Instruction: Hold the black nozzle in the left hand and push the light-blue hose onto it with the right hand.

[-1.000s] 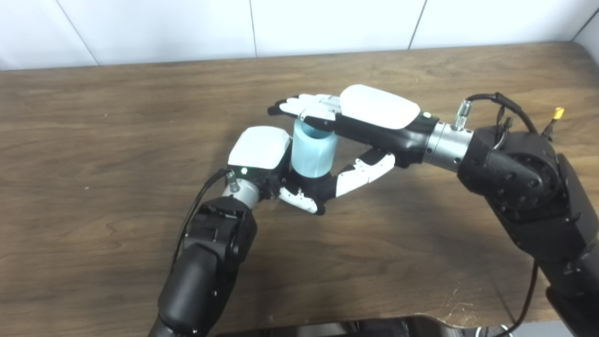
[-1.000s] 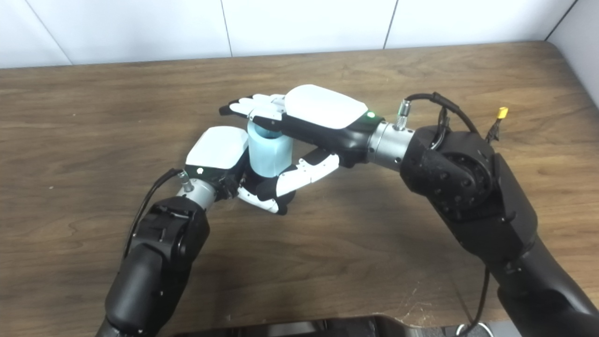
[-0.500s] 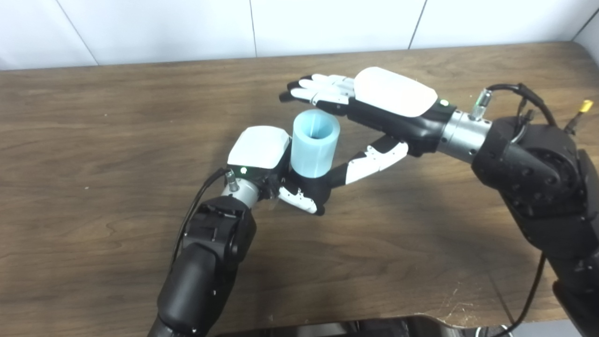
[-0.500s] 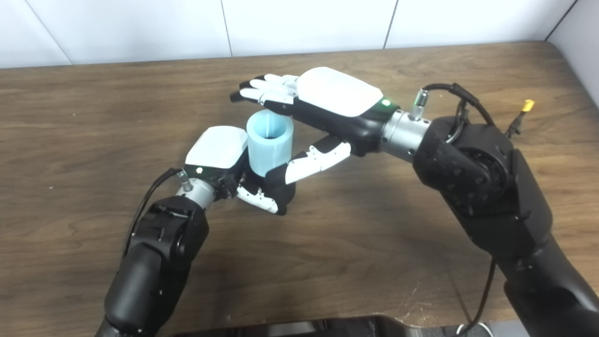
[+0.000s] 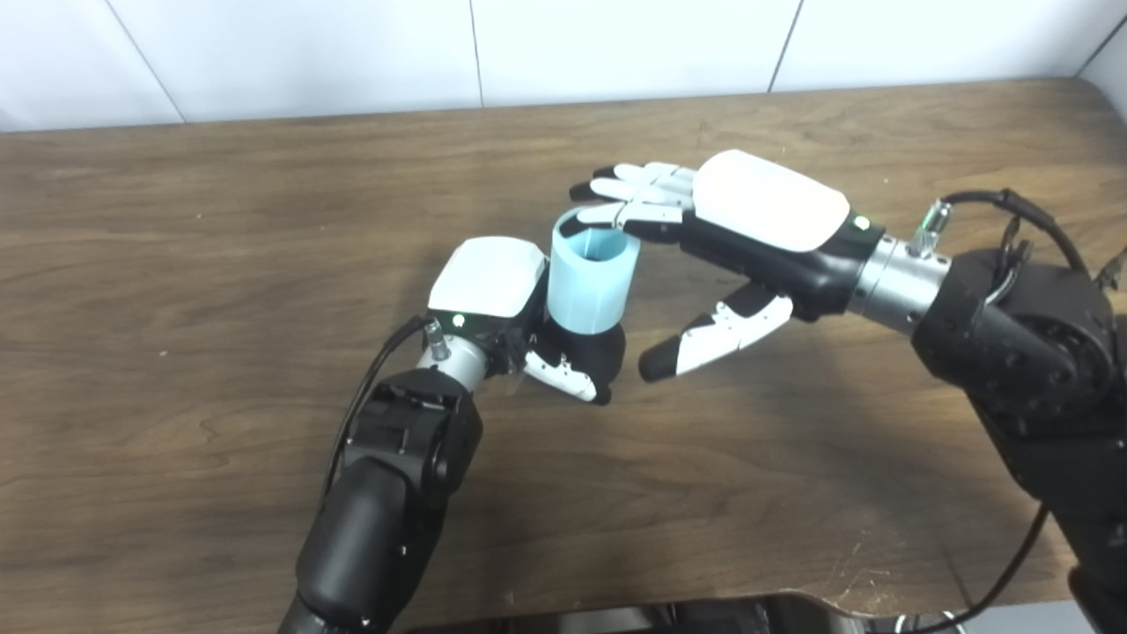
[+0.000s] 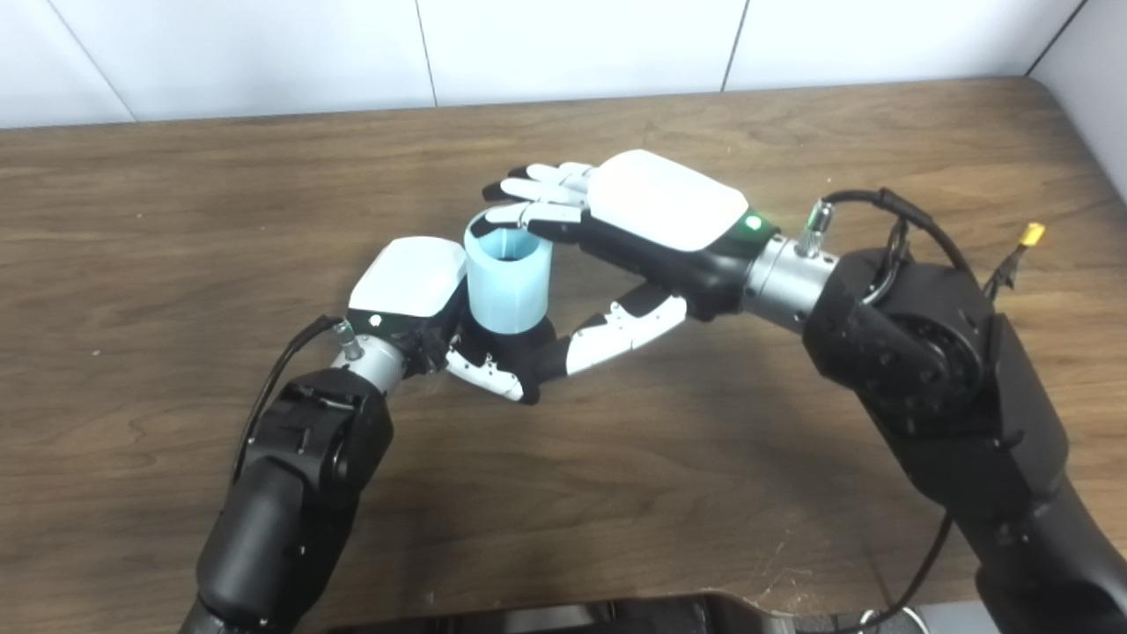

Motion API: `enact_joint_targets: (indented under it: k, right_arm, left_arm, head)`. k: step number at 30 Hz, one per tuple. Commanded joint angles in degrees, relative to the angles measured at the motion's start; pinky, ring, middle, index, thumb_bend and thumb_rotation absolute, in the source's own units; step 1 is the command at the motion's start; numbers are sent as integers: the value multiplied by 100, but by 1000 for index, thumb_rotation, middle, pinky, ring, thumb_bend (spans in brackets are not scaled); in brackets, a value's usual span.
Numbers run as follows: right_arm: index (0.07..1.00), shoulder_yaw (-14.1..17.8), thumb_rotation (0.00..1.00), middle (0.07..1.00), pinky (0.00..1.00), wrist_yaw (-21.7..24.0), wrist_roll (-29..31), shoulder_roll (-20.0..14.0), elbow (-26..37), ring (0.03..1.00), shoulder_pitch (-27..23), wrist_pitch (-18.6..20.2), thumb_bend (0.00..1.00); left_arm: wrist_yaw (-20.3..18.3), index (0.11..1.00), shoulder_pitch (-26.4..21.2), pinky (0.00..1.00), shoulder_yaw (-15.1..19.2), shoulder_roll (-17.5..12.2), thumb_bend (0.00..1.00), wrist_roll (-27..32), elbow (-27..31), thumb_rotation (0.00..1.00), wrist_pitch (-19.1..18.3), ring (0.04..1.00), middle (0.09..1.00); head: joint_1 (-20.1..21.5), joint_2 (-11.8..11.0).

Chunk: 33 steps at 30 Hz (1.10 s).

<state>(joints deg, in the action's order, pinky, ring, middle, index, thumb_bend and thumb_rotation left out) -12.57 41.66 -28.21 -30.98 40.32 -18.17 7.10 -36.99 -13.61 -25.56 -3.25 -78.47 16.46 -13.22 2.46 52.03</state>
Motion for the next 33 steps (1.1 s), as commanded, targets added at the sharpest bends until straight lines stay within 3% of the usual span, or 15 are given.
enact_joint_targets:
  k: [1, 10, 24, 30, 33]
  right_arm:
    - [893, 95, 1000, 950, 948, -229, 21, -26, 101, 962, 17, -230, 647]
    - [905, 2, 1000, 944, 919, -422, -16, 57, -42, 959, 409, -464, 636]
    - [925, -33, 1000, 958, 920, -374, 124, 71, -5, 961, 437, -343, 628]
    - [920, -211, 1000, 954, 955, -163, -209, -32, 10, 956, 492, -367, 634]
    - [886, -381, 1000, 931, 946, 101, -464, -88, 21, 944, 465, -204, 654]
  left_arm:
    - [21, 480, -137, 375, -1, 62, 522, 43, 0, 0, 29, 478, 499]
    - [131, 484, -97, 357, 9, 58, 524, 74, 8, 0, 44, 460, 482]
    - [36, 483, -122, 373, 3, 56, 524, 69, 33, 0, 34, 471, 490]
    - [-29, 484, -131, 358, 0, 57, 525, 53, 48, 0, 25, 460, 480]
    - [-38, 486, -137, 338, -4, 74, 526, 9, 36, 0, 12, 445, 460]
  head:
    - [2, 1]
    - [2, 6]
    - [6, 26]
    - [9, 47]
    - [16, 56]
